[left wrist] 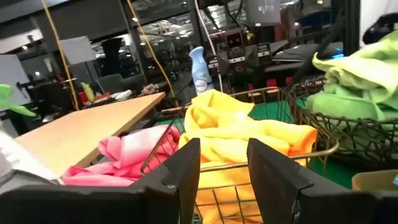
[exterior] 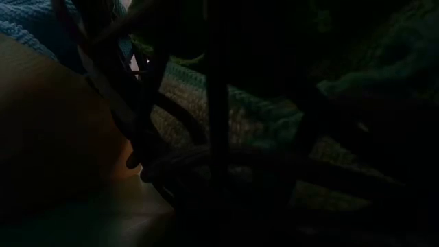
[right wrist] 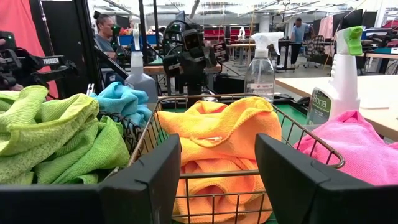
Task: Sort microfiber towel by color & place in baskets
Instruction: Return to Home Position
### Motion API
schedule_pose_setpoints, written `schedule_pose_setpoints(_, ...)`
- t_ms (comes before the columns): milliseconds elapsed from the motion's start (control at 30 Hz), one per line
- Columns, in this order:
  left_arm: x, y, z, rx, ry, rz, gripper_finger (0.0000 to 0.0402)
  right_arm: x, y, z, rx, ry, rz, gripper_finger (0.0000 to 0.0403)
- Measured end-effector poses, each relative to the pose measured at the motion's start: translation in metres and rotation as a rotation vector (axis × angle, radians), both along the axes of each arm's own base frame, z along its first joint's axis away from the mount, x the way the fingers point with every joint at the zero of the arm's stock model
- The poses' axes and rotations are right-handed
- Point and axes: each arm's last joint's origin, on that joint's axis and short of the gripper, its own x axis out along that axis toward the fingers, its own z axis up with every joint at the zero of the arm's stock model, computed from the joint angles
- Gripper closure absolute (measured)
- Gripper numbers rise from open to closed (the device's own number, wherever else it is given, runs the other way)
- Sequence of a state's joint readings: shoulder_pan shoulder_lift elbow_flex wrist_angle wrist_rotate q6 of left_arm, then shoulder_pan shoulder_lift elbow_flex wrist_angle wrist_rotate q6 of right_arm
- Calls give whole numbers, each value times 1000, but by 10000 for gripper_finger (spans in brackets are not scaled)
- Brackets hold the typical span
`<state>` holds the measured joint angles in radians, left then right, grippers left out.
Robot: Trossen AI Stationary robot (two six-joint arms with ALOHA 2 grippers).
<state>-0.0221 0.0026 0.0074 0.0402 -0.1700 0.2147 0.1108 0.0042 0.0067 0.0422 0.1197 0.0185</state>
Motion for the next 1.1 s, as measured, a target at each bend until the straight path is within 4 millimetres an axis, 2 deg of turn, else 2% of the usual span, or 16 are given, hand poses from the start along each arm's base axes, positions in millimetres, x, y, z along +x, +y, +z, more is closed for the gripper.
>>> schedule_pose_setpoints(1100,1,1,-2,32,25,-6,274,0,0,0,0,-1,0,198)
